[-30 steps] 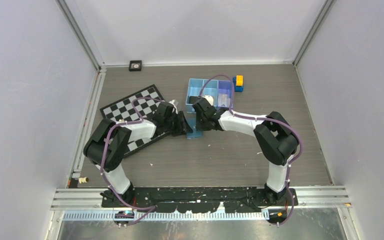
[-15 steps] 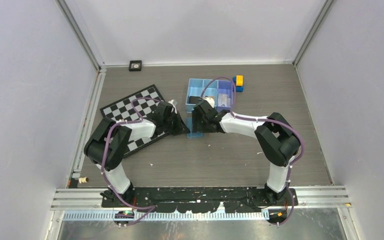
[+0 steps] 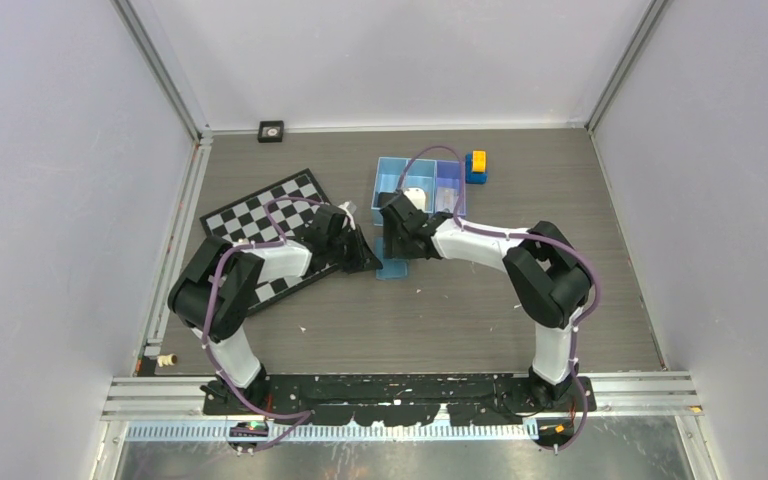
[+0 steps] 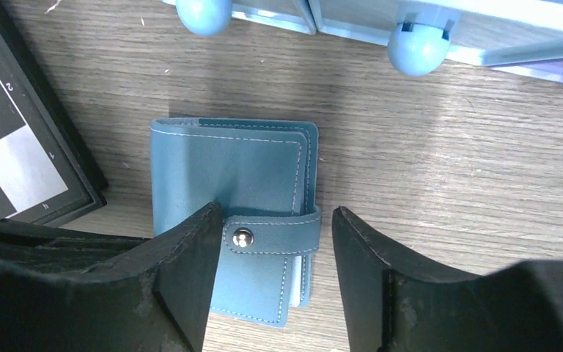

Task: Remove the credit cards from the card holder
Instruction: Open the card holder at the center of the board.

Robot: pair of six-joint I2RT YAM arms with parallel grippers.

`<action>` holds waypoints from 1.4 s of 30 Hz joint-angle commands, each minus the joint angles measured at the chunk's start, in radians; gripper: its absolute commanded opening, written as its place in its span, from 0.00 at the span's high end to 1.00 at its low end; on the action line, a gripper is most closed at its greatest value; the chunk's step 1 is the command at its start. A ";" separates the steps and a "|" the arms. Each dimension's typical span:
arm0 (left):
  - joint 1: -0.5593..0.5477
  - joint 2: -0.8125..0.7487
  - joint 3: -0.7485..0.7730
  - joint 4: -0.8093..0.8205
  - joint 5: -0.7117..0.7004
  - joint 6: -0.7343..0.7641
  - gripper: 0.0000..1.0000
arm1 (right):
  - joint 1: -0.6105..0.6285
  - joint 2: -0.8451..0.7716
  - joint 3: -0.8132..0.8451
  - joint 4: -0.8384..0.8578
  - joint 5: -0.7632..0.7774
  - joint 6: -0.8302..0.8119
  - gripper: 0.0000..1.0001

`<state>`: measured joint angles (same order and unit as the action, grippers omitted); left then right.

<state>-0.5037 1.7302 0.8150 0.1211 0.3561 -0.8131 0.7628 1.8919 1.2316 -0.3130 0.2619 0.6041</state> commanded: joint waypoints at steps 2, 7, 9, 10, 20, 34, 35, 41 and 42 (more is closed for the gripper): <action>-0.005 -0.059 0.002 -0.072 -0.061 0.024 1.00 | 0.013 0.008 0.071 -0.132 0.214 -0.002 0.44; -0.006 -0.087 -0.003 -0.095 -0.112 0.032 1.00 | 0.013 -0.041 0.053 -0.163 0.309 0.006 0.49; -0.005 -0.088 -0.002 -0.099 -0.115 0.034 1.00 | 0.013 -0.068 0.042 -0.162 0.315 0.008 0.51; -0.006 -0.089 -0.002 -0.099 -0.115 0.035 1.00 | 0.013 -0.077 0.037 -0.163 0.318 0.008 0.51; -0.006 -0.059 -0.002 -0.053 -0.035 0.022 1.00 | 0.014 -0.175 -0.096 0.120 -0.053 -0.058 0.26; -0.004 -0.071 -0.004 -0.062 -0.049 0.024 1.00 | 0.039 0.004 0.045 -0.051 0.026 -0.047 0.26; -0.005 -0.074 -0.004 -0.067 -0.056 0.026 1.00 | 0.039 0.011 0.058 -0.083 0.058 -0.046 0.28; -0.006 -0.094 -0.007 -0.081 -0.081 0.032 1.00 | 0.041 0.014 0.086 -0.188 0.236 -0.041 0.44; -0.006 -0.096 -0.007 -0.085 -0.084 0.034 1.00 | 0.042 0.010 0.090 -0.201 0.260 -0.040 0.46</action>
<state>-0.5095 1.6764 0.8097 0.0547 0.2966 -0.8036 0.8101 1.9030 1.2854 -0.4015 0.3222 0.5625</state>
